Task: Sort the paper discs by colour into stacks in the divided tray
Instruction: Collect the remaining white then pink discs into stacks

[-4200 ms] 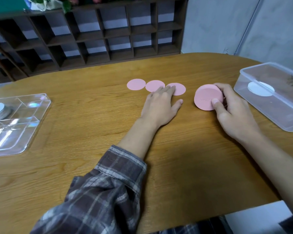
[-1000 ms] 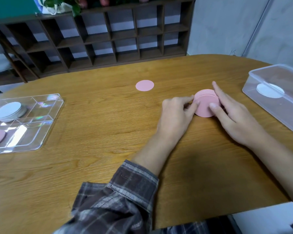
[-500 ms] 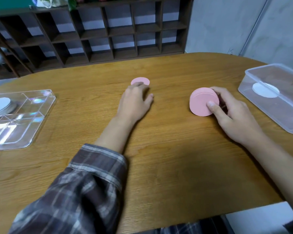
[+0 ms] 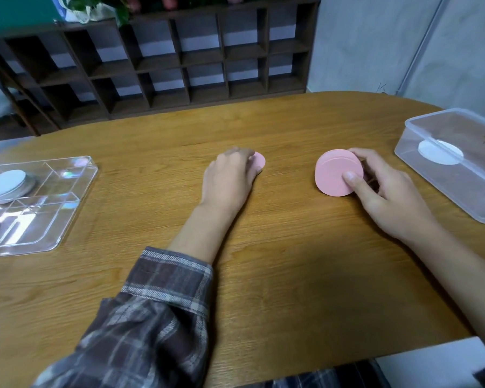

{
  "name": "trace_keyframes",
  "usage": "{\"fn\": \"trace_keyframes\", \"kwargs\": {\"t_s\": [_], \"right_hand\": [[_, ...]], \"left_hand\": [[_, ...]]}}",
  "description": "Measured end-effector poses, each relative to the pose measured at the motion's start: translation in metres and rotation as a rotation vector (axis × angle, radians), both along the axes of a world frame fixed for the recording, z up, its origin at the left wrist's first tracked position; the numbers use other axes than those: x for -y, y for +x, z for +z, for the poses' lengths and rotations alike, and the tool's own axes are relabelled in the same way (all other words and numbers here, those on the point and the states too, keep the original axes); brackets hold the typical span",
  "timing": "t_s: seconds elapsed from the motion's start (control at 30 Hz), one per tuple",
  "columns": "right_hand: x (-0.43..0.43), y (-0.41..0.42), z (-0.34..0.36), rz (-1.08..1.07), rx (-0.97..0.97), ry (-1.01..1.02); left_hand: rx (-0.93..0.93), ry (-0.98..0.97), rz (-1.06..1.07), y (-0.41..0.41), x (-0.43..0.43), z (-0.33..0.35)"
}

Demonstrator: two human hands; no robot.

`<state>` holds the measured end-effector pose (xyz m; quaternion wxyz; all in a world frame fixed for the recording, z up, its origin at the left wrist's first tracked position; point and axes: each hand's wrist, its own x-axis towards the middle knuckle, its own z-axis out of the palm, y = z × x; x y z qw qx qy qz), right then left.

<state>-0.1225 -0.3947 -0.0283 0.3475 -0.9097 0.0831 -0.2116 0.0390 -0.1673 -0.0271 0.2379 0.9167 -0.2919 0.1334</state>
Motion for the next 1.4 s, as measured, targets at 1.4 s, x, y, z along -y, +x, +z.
{"fn": "trace_keyframes", "kwargs": {"t_s": [1.4], "right_hand": [[-0.006, -0.001, -0.003, 0.124, 0.065, 0.033]], "left_hand": [[-0.175, -0.493, -0.249, -0.065, 0.043, 0.001]]}}
